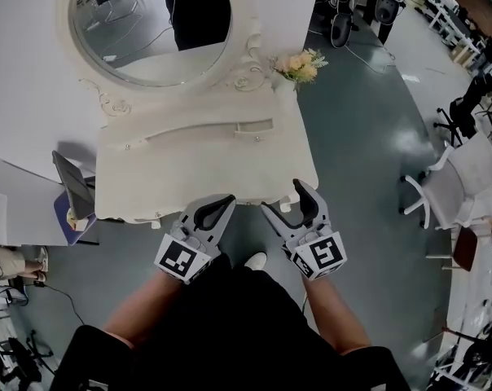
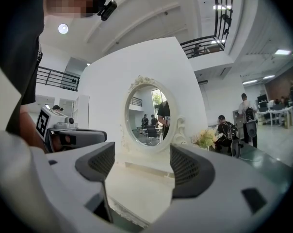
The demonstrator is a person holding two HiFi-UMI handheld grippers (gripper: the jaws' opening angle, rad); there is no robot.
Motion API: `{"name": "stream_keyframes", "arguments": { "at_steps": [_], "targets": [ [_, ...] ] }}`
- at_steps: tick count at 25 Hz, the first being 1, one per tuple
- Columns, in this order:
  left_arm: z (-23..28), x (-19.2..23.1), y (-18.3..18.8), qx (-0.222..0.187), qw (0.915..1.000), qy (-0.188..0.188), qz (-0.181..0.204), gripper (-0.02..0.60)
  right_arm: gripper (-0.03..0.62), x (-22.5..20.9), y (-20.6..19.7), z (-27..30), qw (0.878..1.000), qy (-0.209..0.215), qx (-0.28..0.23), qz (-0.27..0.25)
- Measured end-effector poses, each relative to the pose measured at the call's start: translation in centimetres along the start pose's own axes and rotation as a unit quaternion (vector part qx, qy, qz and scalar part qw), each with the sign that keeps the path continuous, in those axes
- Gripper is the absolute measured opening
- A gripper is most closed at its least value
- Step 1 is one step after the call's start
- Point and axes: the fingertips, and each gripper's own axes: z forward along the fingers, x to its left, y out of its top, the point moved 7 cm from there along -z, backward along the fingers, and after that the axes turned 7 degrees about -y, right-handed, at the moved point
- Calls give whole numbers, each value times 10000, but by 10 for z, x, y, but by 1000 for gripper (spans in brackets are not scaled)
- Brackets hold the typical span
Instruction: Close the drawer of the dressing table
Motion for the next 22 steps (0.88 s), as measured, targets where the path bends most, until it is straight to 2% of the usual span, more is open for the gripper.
{"name": "stream_keyframes", "arguments": {
  "at_steps": [3,7,11,17,22],
  "targets": [
    [4,11,-3,93,9998,183,-16,-6,351,-5,-8,12,10000,46,73,48],
    [13,24,-11,63,9999,115,31,-6,351,-12,-17,29,9998,67,186,78],
    [25,44,-14,62,9999,120,-28,-6,351,-23,-25,49,9994,-107,332,15],
    [52,77,-29,-29,9999,-97,-42,-6,351,-45,-41,88,9970,-407,650,-39],
    [76,110,-43,52,9996,-256,-77,-8,351,-64,-65,121,9931,-652,974,50]
  ]
}}
